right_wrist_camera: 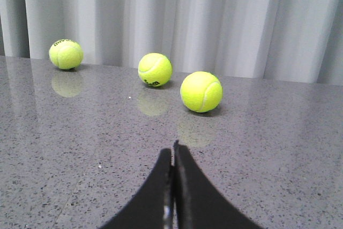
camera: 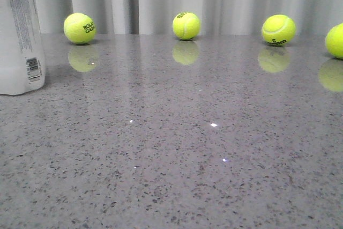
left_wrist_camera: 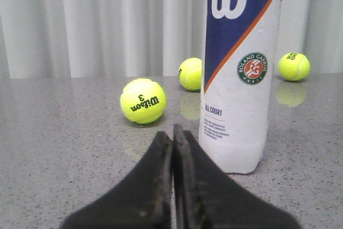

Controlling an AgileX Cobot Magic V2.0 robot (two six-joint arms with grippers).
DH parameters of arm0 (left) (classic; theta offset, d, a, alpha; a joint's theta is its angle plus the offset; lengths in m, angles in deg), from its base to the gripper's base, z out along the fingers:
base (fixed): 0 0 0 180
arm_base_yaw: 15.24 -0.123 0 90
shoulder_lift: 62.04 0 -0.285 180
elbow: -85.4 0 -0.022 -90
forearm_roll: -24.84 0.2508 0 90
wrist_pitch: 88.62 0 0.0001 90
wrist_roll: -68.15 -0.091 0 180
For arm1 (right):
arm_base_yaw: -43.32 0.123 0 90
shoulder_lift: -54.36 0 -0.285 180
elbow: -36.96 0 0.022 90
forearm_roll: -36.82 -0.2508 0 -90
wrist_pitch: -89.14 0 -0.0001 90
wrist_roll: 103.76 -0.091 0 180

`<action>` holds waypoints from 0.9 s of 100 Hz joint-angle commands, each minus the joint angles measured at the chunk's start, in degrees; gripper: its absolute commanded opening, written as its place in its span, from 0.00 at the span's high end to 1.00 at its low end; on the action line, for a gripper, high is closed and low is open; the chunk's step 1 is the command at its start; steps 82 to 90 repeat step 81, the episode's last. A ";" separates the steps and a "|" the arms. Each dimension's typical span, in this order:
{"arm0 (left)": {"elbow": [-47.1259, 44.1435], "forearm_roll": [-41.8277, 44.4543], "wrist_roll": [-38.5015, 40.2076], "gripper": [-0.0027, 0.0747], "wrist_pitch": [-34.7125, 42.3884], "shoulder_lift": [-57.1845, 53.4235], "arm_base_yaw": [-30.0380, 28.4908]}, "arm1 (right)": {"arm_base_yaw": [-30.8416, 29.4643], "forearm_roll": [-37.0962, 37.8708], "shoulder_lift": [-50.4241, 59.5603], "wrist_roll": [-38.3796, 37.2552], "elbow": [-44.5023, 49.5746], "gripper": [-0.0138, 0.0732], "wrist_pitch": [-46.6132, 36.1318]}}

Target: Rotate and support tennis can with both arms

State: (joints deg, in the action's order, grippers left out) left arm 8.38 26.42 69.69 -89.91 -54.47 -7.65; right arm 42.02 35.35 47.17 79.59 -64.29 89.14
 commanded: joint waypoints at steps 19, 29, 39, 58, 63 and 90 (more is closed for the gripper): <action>-2.77 -0.01 0.50 0.99 4.62 -2.23 0.08 | 0.01 0.68 0.97 -0.46 -0.15 0.92 -6.09; -2.77 -0.01 0.50 0.99 4.62 -2.23 0.08 | 0.01 0.68 0.97 -0.46 -0.15 0.92 -6.09; -2.77 -0.01 0.50 0.99 4.62 -2.23 0.08 | 0.01 0.68 0.97 -0.46 -0.15 0.92 -6.03; -2.77 -0.01 0.50 0.99 4.62 -2.23 0.08 | 0.01 0.68 0.97 -0.46 -0.15 0.92 -6.03; -2.77 -0.01 0.50 0.99 4.62 -2.23 0.08 | 0.01 0.68 0.97 -0.46 -0.15 0.92 -6.03; -2.77 -0.01 0.50 0.99 4.62 -2.23 0.08 | 0.01 0.68 0.97 -0.46 -0.15 0.92 -6.03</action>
